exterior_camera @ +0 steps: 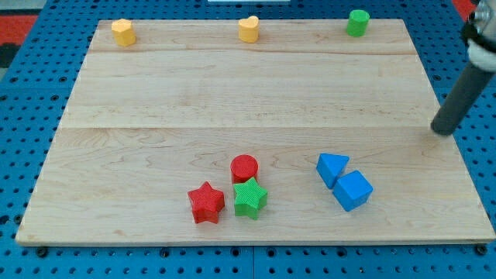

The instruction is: Push the red circle below the yellow hexagon

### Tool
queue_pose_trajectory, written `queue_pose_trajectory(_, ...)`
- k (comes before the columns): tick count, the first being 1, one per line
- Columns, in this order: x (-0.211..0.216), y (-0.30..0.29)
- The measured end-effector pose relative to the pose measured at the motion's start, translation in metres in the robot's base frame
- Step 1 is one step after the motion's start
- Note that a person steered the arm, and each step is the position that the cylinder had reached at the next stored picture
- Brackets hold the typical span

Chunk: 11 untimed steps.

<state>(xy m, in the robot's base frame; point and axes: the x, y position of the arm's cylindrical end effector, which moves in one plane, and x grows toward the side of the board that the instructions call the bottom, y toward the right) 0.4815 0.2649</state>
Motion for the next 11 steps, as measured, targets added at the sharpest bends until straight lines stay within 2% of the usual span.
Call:
queue_pose_trajectory(2, 0.137, -0.046)
queue_pose_trajectory(3, 0.135, -0.132)
queue_pose_trajectory(4, 0.119, -0.226)
queue_pose_trajectory(5, 0.060, -0.246)
queue_pose_trajectory(6, 0.027, -0.294)
queue_pose_trajectory(7, -0.002, -0.383)
queue_pose_trajectory(8, -0.051, -0.407)
queue_pose_trajectory(9, -0.065, -0.414)
queue_pose_trajectory(10, -0.041, -0.373)
queue_pose_trajectory(11, -0.037, -0.452)
